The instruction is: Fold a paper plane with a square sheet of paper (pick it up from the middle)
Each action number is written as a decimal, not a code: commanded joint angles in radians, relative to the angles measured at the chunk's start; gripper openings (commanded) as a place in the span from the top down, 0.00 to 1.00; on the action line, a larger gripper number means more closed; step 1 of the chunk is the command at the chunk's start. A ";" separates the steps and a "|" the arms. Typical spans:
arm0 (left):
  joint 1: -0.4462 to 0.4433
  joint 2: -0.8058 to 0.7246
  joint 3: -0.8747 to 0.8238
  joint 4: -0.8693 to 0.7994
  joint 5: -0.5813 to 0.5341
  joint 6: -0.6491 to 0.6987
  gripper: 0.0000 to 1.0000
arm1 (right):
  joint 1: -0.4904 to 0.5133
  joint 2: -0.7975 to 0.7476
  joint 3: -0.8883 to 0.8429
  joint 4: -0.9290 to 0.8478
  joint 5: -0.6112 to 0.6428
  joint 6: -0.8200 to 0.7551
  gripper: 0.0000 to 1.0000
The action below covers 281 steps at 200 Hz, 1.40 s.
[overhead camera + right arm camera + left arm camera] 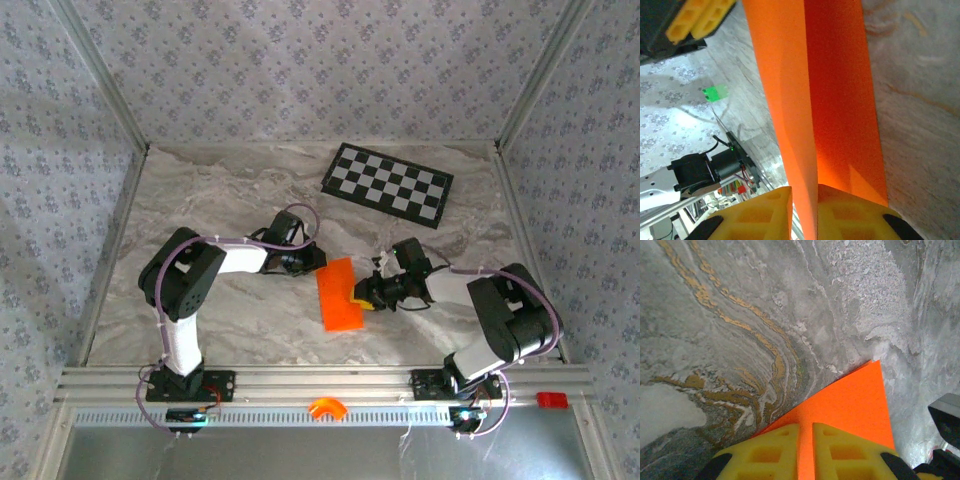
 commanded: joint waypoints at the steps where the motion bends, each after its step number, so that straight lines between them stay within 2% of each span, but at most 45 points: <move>1: -0.012 0.055 0.005 -0.049 0.008 0.025 0.84 | -0.014 0.023 0.030 -0.019 -0.036 -0.047 0.81; 70: -0.017 0.057 0.014 -0.052 0.010 0.025 0.83 | -0.021 0.076 0.033 0.022 -0.065 -0.048 0.81; 87: -0.018 0.053 0.014 -0.052 0.008 0.024 0.82 | -0.024 0.079 0.032 0.016 -0.059 -0.054 0.84; 115: -0.019 0.021 0.020 -0.025 0.037 0.001 0.76 | -0.026 0.079 0.028 0.002 -0.044 -0.064 0.93; 147: -0.021 -0.064 0.069 -0.092 0.008 0.030 0.63 | -0.022 0.072 0.017 0.025 -0.005 -0.034 0.95; 178: -0.028 -0.181 0.057 -0.113 -0.046 0.058 0.52 | 0.007 0.058 -0.021 0.176 0.060 0.101 0.95; 203: -0.050 -0.280 0.005 -0.115 -0.133 0.080 0.44 | 0.036 0.053 -0.075 0.333 0.126 0.247 0.93; 217: -0.066 -0.328 -0.028 -0.115 -0.175 0.099 0.44 | 0.054 0.054 -0.091 0.381 0.143 0.273 0.92; 231: -0.080 -0.362 -0.057 -0.110 -0.199 0.119 0.47 | 0.065 0.055 -0.089 0.365 0.148 0.249 0.86; 255: -0.121 -0.399 -0.103 -0.106 -0.256 0.163 0.49 | 0.058 0.061 -0.084 0.377 0.109 0.229 0.85; 281: -0.167 -0.432 -0.153 -0.069 -0.309 0.200 0.50 | 0.038 0.055 -0.058 0.312 0.084 0.178 0.81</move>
